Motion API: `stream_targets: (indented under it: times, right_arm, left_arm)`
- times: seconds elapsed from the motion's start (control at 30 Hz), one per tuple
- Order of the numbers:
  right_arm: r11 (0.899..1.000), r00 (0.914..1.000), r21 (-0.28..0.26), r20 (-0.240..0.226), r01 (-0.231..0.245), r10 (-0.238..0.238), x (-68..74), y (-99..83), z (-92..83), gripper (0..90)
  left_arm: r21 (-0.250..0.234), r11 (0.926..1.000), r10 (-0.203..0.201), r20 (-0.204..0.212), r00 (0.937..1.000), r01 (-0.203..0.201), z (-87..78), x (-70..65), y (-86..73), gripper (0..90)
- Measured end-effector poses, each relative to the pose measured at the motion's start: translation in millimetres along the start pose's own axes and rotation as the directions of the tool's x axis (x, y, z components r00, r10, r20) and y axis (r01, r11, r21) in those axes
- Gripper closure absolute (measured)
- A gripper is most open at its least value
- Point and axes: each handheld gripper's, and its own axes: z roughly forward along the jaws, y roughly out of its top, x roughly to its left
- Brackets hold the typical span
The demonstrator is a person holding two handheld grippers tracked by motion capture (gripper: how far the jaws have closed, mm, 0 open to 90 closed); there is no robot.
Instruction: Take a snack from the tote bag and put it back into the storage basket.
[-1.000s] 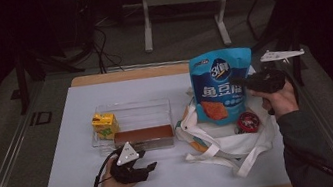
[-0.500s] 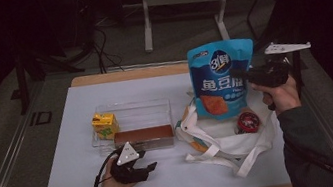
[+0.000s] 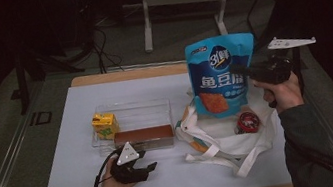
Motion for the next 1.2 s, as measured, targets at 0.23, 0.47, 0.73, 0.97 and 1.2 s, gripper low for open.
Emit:
stream_targets:
  times: [0.23,0.47,0.73,0.97,1.2]
  right_arm:
    - [1.000,0.9998,-0.020,-0.019,0.001,-0.001,5.4,7.1,-2.4,88.9]
    - [0.999,0.9992,-0.040,-0.039,-0.004,0.003,9.5,14.0,-1.9,88.9]
    - [0.999,0.9987,-0.046,-0.052,-0.005,0.003,15.5,21.3,-0.9,88.9]
    - [0.998,0.9974,-0.058,-0.072,-0.002,-0.002,21.1,25.9,2.0,88.9]
    - [0.998,0.9950,-0.065,-0.099,-0.001,-0.006,28.3,30.2,10.9,88.9]
  left_arm:
    - [-0.001,1.0000,-0.005,0.004,1.0000,0.005,0.2,0.5,0.0,38.1]
    - [-0.001,1.0000,-0.006,0.005,1.0000,0.006,0.5,0.3,0.0,38.1]
    - [-0.001,1.0000,-0.006,0.005,1.0000,0.006,0.5,0.3,0.0,38.1]
    - [0.002,1.0000,-0.001,0.005,1.0000,0.001,0.7,-0.3,0.0,38.1]
    - [0.002,1.0000,0.002,0.005,1.0000,-0.002,0.8,-0.7,0.0,38.1]
